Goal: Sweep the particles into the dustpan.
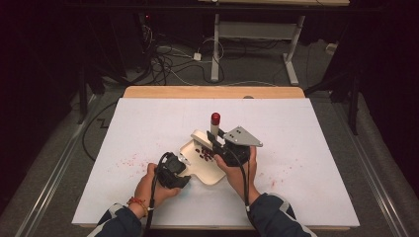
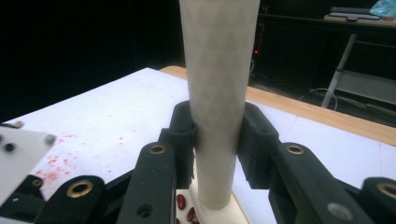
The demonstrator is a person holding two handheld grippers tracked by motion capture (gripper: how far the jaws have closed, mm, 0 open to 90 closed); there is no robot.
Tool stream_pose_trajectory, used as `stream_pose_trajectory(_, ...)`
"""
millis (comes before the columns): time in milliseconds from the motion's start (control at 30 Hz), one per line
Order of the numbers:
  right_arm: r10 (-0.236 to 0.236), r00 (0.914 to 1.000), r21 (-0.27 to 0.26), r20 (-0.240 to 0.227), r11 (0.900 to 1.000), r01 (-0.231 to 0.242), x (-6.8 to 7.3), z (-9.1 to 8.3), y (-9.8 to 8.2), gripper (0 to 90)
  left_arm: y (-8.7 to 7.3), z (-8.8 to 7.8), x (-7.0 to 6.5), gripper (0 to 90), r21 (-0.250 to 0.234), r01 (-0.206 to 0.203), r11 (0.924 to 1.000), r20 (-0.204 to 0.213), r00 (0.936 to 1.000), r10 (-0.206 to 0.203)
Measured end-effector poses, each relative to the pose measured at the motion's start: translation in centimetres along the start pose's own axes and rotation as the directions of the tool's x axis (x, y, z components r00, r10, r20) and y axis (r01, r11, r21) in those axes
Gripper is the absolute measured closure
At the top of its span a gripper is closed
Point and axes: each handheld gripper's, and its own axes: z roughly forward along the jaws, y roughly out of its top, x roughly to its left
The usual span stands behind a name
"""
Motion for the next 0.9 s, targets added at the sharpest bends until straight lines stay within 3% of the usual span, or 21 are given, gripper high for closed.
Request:
stream_pose_trajectory(333, -0.02, 0.9998, 0.003, -0.003, 1.0, 0.02, -0.1, -0.3, 0.4, 70.5, -0.1, 0.0, 0.2, 64.0, 0.0, -0.012, 0.9999, 0.006, 0.9999, 0.012)
stream_pose_trajectory(600, 0.024, 0.9994, -0.026, -0.024, 0.999, -0.024, -2.0, -0.7, 1.5, 70.5, -0.3, 0.0, 0.3, 64.0, 0.006, -0.024, 0.9997, 0.013, 0.9996, 0.024)
stream_pose_trajectory(667, 0.012, 0.9998, -0.042, -0.012, 0.999, -0.013, -2.4, -1.1, 1.9, 70.5, -0.3, 0.0, 0.3, 64.0, 0.004, -0.024, 0.9997, 0.012, 0.9996, 0.024)
stream_pose_trajectory(800, 0.033, 0.9994, -0.071, -0.013, 0.997, -0.034, -3.4, -2.6, 2.6, 70.5, -0.5, -0.1, 0.3, 64.0, 0.009, -0.03, 0.9995, 0.017, 0.9994, 0.03)
stream_pose_trajectory(900, 0.036, 0.9992, -0.067, -0.016, 0.997, -0.037, -4.5, -4.2, 2.8, 70.5, -0.7, -0.3, 0.2, 64.0, 0.015, -0.045, 0.9989, 0.016, 0.9989, 0.045)
